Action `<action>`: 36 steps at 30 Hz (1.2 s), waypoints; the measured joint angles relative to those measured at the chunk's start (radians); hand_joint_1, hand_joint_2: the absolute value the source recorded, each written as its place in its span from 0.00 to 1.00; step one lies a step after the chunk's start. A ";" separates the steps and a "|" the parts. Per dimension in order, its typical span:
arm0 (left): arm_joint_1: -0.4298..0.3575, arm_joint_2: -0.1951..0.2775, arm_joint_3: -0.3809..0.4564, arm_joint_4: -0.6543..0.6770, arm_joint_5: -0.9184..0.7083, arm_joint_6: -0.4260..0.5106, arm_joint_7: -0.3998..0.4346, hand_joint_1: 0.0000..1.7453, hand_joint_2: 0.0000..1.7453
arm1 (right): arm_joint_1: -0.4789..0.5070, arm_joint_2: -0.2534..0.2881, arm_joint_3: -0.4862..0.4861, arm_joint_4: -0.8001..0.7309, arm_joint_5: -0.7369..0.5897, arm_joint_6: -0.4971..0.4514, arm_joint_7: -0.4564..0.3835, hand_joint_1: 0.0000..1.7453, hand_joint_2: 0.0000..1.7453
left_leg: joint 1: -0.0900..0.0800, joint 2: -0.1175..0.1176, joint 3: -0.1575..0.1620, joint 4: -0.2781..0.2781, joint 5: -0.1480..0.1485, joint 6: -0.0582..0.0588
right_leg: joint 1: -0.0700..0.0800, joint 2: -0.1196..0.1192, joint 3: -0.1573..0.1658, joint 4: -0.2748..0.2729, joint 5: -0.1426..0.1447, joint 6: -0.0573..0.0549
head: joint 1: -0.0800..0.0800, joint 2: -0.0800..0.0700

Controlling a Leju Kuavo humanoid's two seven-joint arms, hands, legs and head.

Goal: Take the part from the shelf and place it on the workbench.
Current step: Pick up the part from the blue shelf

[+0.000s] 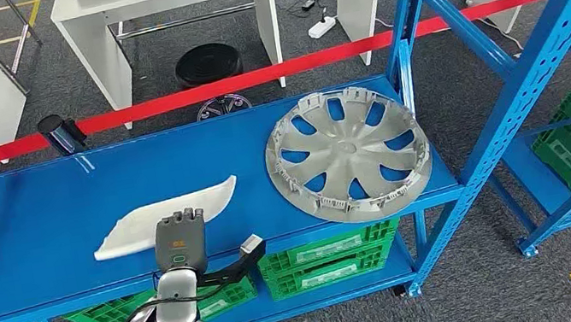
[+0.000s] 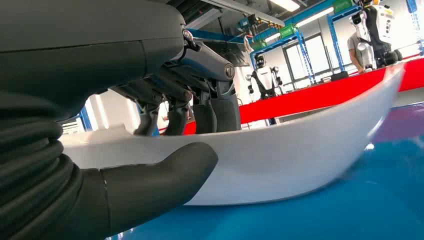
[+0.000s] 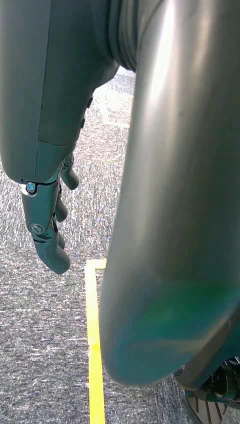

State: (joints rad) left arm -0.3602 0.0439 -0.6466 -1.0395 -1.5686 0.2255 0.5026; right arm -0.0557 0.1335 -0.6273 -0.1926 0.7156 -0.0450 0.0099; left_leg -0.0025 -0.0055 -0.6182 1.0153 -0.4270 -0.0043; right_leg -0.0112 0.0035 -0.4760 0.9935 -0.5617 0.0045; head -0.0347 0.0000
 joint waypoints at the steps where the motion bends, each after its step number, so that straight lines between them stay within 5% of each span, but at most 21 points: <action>1: -0.001 0.000 0.000 0.000 0.000 0.000 0.000 1.00 1.00 | 0.000 0.000 0.000 0.000 0.000 0.000 0.000 0.00 0.00 | 0.000 0.000 0.000 0.000 0.000 0.000 | 0.000 0.000 0.000 0.000 0.000 0.000 | 0.000 0.000; 6: -0.007 0.000 -0.001 0.003 0.000 0.010 -0.001 1.00 1.00 | 0.000 0.000 -0.002 0.000 0.000 0.000 0.000 0.00 0.00 | 0.000 0.000 0.000 0.000 0.000 0.000 | 0.000 0.000 0.000 0.000 0.000 0.000 | 0.000 0.000; 10: -0.020 0.001 -0.018 0.015 0.000 0.047 0.023 1.00 0.00 | -0.001 0.000 -0.010 0.000 0.004 0.000 0.002 0.00 0.00 | 0.000 0.000 0.000 0.000 0.000 0.000 | 0.000 0.000 0.000 0.000 0.000 0.000 | 0.000 0.000; 12: -0.035 0.005 -0.044 0.026 0.000 0.081 0.045 1.00 0.00 | -0.001 0.000 -0.013 0.000 0.006 0.000 0.004 0.00 0.00 | 0.000 0.000 0.000 0.000 0.000 0.000 | 0.000 0.000 0.000 0.000 0.000 0.000 | 0.000 0.000; 16: -0.073 0.014 -0.111 0.065 0.000 0.166 0.081 0.97 1.00 | -0.002 0.000 -0.016 0.000 0.015 0.000 0.004 0.00 0.00 | 0.000 0.000 0.000 0.000 0.000 0.000 | 0.000 0.000 0.000 0.000 0.000 0.000 | 0.000 0.000; 30: -0.152 0.021 -0.257 0.195 0.000 0.451 0.107 1.00 1.00 | -0.003 0.000 -0.022 0.000 0.039 0.000 0.004 0.00 0.00 | 0.000 0.000 0.000 0.000 0.000 0.000 | 0.000 0.000 0.000 0.000 0.000 0.000 | 0.000 0.000; 36: -0.156 0.038 -0.266 0.135 0.000 0.471 0.106 1.00 1.00 | -0.003 0.000 -0.027 0.000 0.044 0.000 0.000 0.00 0.00 | 0.000 0.000 0.000 0.000 0.000 0.000 | 0.000 0.000 0.000 0.000 0.000 0.000 | 0.000 0.000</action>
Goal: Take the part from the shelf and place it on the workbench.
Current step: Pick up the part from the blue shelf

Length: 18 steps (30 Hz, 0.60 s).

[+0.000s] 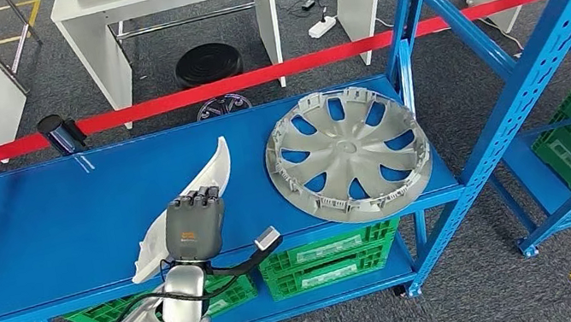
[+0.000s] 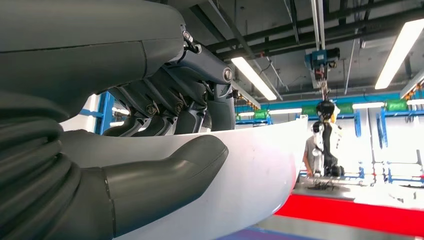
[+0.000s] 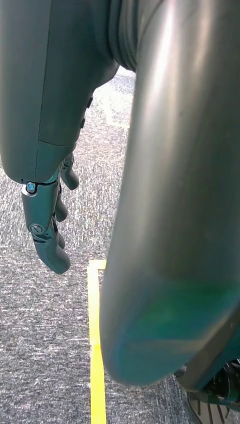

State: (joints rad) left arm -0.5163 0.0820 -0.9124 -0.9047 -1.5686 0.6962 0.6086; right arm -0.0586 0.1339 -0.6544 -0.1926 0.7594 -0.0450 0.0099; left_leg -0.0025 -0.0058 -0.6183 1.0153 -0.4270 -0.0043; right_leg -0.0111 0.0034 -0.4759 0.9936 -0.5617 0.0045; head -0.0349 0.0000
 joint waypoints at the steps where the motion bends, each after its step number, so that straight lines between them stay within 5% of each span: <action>1: 0.001 0.003 0.000 -0.012 0.000 0.000 -0.003 1.00 1.00 | 0.000 0.000 -0.001 0.000 0.002 0.000 0.000 0.00 0.00 | 0.000 0.000 0.000 0.000 0.000 0.000 | 0.000 0.000 0.000 0.000 0.000 0.000 | 0.000 0.000; 10: 0.046 -0.009 0.062 -0.088 0.008 0.001 -0.144 1.00 1.00 | -0.001 0.000 -0.015 0.000 0.017 0.000 0.005 0.00 0.00 | 0.000 0.000 0.000 0.000 0.000 0.000 | 0.000 0.000 0.000 0.000 0.000 0.000 | 0.000 0.000; 14: 0.142 -0.079 0.213 -0.154 0.106 0.001 -0.497 1.00 1.00 | -0.001 0.000 -0.017 0.000 0.027 0.000 0.004 0.00 0.00 | -0.001 0.000 0.000 0.000 -0.001 0.001 | -0.001 0.000 0.000 0.000 0.000 0.000 | 0.000 0.000; 18: 0.223 -0.170 0.375 -0.188 0.397 -0.034 -0.845 1.00 1.00 | -0.001 0.000 -0.023 0.000 0.036 0.000 0.004 0.00 0.00 | -0.002 0.000 0.000 0.000 -0.001 0.002 | -0.002 0.000 0.000 -0.001 0.000 0.000 | 0.000 0.000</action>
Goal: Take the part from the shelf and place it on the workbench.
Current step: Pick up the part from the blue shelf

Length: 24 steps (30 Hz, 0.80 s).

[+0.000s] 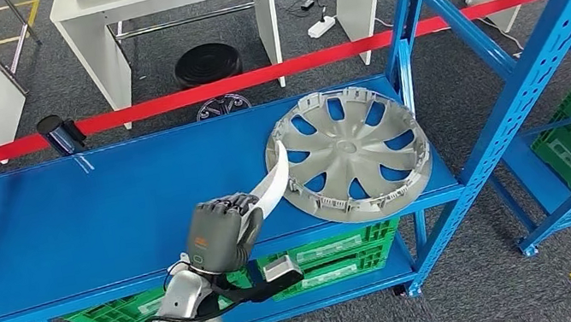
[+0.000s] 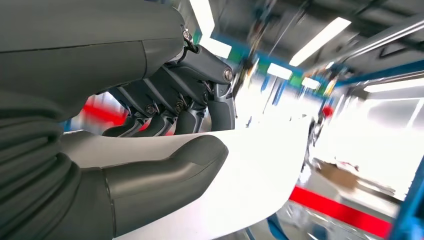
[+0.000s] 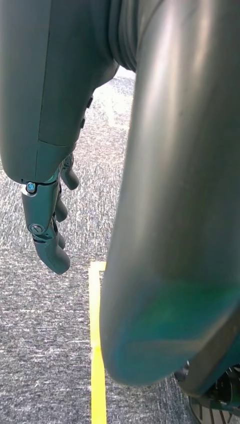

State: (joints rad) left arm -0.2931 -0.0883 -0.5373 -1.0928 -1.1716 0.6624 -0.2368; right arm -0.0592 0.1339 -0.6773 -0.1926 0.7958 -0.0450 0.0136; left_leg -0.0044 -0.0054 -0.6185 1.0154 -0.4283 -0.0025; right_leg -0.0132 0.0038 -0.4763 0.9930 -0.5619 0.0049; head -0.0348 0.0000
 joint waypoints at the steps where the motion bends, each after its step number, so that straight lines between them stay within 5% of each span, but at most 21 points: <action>1: 0.017 -0.016 0.024 -0.010 0.080 -0.028 -0.061 1.00 1.00 | 0.000 0.000 -0.001 0.000 0.002 0.000 0.000 0.00 0.00 | 0.000 0.000 0.000 0.000 0.000 0.000 | 0.000 0.000 0.000 0.000 0.000 0.000 | 0.000 0.000; 7: 0.097 -0.074 0.074 -0.106 0.529 -0.342 -0.283 1.00 1.00 | 0.001 0.000 -0.011 0.000 0.016 0.000 -0.004 0.00 0.00 | 0.000 0.000 0.000 0.000 0.000 0.000 | 0.000 -0.001 0.001 0.000 0.000 0.001 | 0.000 0.000; 13: 0.148 -0.091 0.073 -0.214 0.884 -0.716 -0.345 1.00 1.00 | 0.002 0.001 -0.017 0.000 0.025 0.000 0.001 0.00 0.00 | 0.000 0.000 0.000 0.000 0.000 0.000 | 0.000 -0.001 0.000 0.000 -0.001 0.001 | 0.000 0.000; 20: 0.155 -0.100 0.027 -0.296 0.931 -0.779 -0.350 1.00 1.00 | 0.003 0.013 -0.028 0.000 0.015 0.000 -0.014 0.00 0.00 | 0.000 0.000 0.000 0.000 0.000 0.000 | 0.000 -0.001 0.000 0.000 -0.001 0.001 | 0.000 0.000; 24: 0.155 -0.101 -0.006 -0.325 1.057 -0.914 -0.356 1.00 1.00 | 0.003 0.017 -0.032 0.000 0.027 0.000 -0.008 0.00 0.00 | 0.000 0.000 0.000 0.000 0.000 0.000 | -0.001 -0.001 0.000 0.000 -0.001 0.001 | 0.000 0.000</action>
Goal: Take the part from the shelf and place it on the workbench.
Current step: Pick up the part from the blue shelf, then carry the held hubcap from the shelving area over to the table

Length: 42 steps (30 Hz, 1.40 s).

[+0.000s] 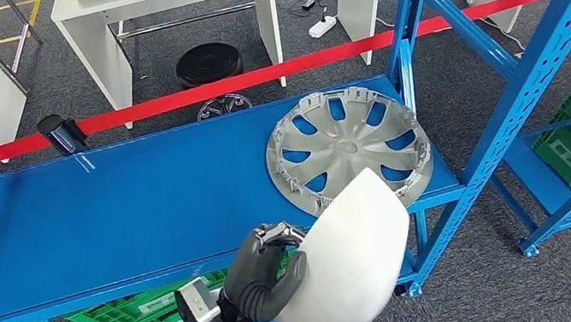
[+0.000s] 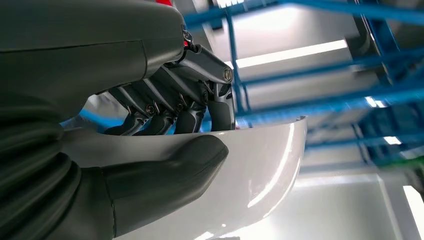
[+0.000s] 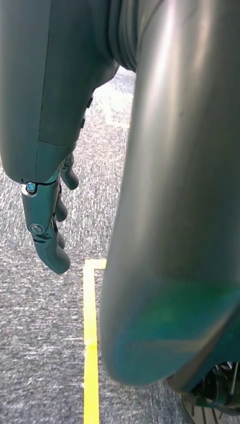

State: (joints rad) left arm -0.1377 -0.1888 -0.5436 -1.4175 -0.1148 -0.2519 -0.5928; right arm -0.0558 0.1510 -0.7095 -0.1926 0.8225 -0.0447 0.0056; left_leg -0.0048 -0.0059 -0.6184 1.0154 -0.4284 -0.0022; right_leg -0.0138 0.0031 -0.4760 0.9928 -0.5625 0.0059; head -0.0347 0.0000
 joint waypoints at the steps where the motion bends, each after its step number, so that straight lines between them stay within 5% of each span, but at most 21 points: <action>1: 0.000 0.000 -0.013 -0.006 0.022 -0.033 -0.004 1.00 1.00 | 0.000 0.001 0.000 0.000 0.003 0.000 0.004 0.00 0.00 | 0.000 0.000 0.000 0.000 0.000 0.000 | 0.000 0.000 0.000 0.000 0.000 0.000 | 0.000 0.000; 8: 0.002 0.004 -0.095 -0.029 -0.009 -0.030 -0.051 1.00 1.00 | 0.000 0.002 0.000 0.000 0.021 0.000 0.004 0.00 0.00 | -0.001 0.000 0.000 0.000 -0.001 0.001 | 0.000 0.000 0.000 0.000 0.000 0.000 | 0.000 0.000; 23: 0.007 0.009 -0.129 -0.036 -0.070 0.054 -0.094 1.00 1.00 | 0.000 0.002 0.000 0.000 0.035 0.000 0.009 0.00 0.00 | -0.001 0.000 0.000 0.000 -0.001 0.001 | -0.001 0.000 0.000 -0.001 0.000 0.001 | 0.000 0.000; 27: 0.008 0.014 -0.138 -0.043 -0.088 0.085 -0.105 1.00 1.00 | -0.001 0.004 0.000 0.000 0.040 0.000 0.008 0.00 0.00 | -0.005 0.000 0.006 -0.010 0.003 0.022 | -0.009 -0.002 0.007 -0.011 0.005 0.015 | -0.001 0.000; 29: 0.005 0.014 -0.143 -0.045 -0.090 0.094 -0.107 1.00 1.00 | -0.003 0.005 0.000 0.000 0.042 0.000 0.005 0.00 0.00 | 0.001 0.003 0.017 -0.036 0.016 0.029 | -0.006 -0.001 -0.006 0.024 -0.024 0.017 | 0.000 0.000; 32: 0.000 0.016 -0.153 -0.040 -0.091 0.104 -0.108 1.00 1.00 | -0.003 0.004 0.000 0.000 0.043 0.000 0.002 0.00 0.00 | 0.005 0.004 0.013 -0.044 0.023 0.033 | -0.006 0.000 -0.089 0.197 -0.118 0.022 | 0.005 0.000; 34: 0.000 0.018 -0.157 -0.033 -0.088 0.108 -0.108 1.00 1.00 | -0.002 0.003 0.000 0.000 0.043 0.000 0.002 0.00 0.00 | 0.008 0.004 0.005 -0.037 0.025 0.029 | -0.012 0.000 -0.116 0.248 -0.118 0.029 | 0.006 0.000; 38: -0.003 0.020 -0.165 -0.027 -0.083 0.109 -0.108 1.00 1.00 | -0.004 0.001 -0.002 0.000 0.041 0.000 0.004 0.00 0.00 | 0.017 0.002 -0.023 0.001 0.022 0.001 | -0.025 0.002 -0.026 0.066 -0.012 0.043 | 0.010 0.000; 42: -0.005 0.021 -0.172 -0.026 -0.080 0.109 -0.108 1.00 1.00 | -0.007 0.002 -0.005 0.000 0.039 0.000 0.009 0.00 0.00 | 0.014 -0.001 -0.041 0.025 0.025 -0.024 | -0.024 0.008 -0.043 0.061 -0.009 0.003 | 0.008 0.000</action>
State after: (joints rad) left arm -0.1431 -0.1678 -0.7159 -1.4434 -0.1950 -0.1431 -0.7006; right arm -0.0628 0.1534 -0.7150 -0.1926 0.8617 -0.0447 0.0151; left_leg 0.0091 -0.0073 -0.6597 1.0399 -0.4038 -0.0262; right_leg -0.0377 0.0106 -0.5187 1.0540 -0.5711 0.0090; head -0.0266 0.0000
